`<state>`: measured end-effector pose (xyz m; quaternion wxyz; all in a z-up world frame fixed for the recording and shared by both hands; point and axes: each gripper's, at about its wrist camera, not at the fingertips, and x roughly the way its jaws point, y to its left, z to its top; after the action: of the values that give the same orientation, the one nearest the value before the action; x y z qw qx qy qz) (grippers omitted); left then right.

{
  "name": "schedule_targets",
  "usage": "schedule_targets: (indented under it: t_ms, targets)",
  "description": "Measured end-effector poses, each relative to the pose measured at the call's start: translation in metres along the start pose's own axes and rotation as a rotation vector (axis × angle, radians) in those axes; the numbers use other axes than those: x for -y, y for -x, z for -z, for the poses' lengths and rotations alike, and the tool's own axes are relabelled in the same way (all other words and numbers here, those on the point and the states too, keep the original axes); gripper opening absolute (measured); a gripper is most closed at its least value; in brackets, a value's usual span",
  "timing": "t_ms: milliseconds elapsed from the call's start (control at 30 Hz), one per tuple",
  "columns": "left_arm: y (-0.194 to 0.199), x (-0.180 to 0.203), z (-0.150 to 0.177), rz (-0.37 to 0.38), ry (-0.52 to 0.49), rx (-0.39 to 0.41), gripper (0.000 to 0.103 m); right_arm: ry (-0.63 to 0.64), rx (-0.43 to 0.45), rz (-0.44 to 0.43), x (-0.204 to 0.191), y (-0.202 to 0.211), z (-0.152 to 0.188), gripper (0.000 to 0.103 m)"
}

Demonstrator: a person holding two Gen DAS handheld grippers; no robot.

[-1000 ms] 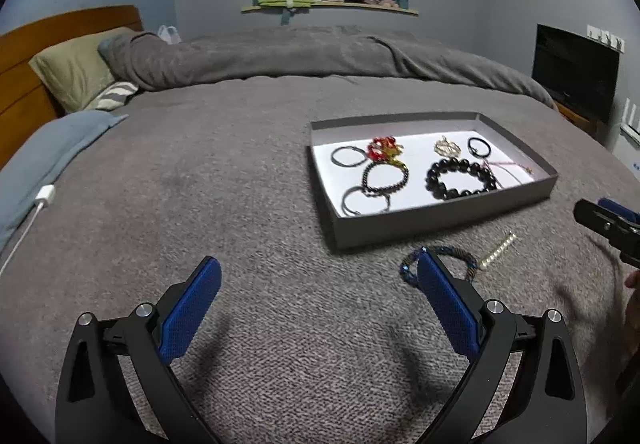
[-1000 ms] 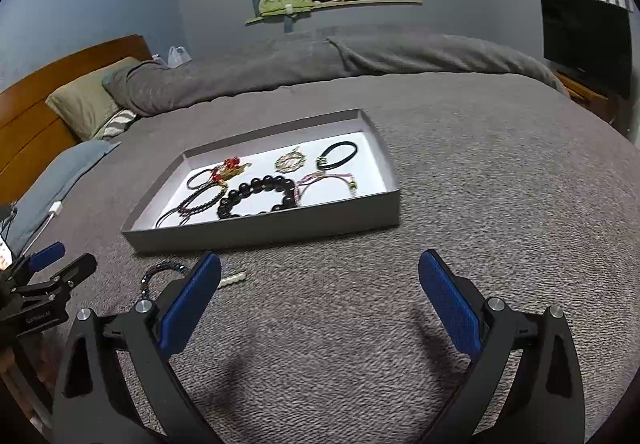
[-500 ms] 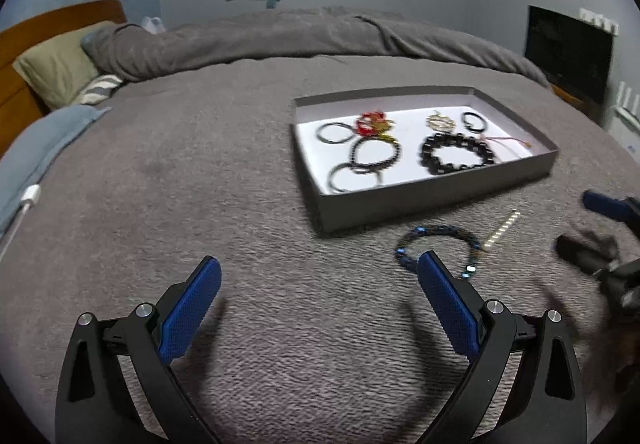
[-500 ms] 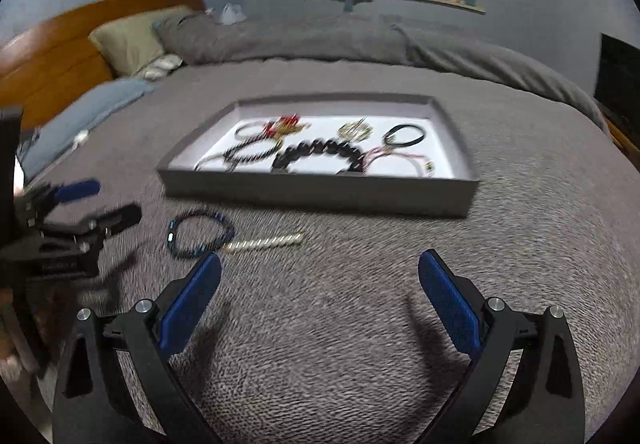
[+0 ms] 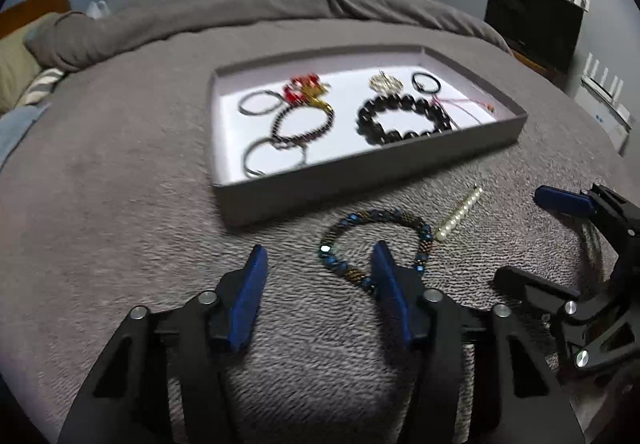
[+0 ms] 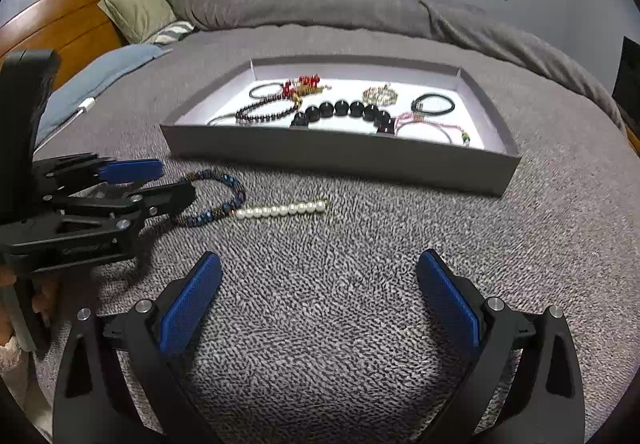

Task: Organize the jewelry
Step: 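Grasp the blue beaded bracelet with the left tool while the right tool approaches the pearl strand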

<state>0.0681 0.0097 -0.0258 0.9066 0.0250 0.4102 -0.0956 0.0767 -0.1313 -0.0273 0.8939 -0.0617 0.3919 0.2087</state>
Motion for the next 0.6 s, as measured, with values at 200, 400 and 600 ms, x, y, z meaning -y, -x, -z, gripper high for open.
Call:
schedule_targets:
  t_ms: [200, 400, 600]
  targets:
    - [-0.001, 0.003, 0.000, 0.015, -0.048, -0.020, 0.008, 0.022, -0.006, -0.013, -0.004, -0.002, -0.002, 0.097]
    - [0.008, -0.019, 0.002, -0.023, -0.013, 0.000, 0.008, 0.049, 0.001, -0.023, -0.015, -0.008, -0.011, 0.093]
    - [0.009, -0.035, 0.003, -0.043, 0.024, -0.004, 0.008, 0.081, -0.034, -0.009, -0.030, -0.027, -0.023, 0.086]
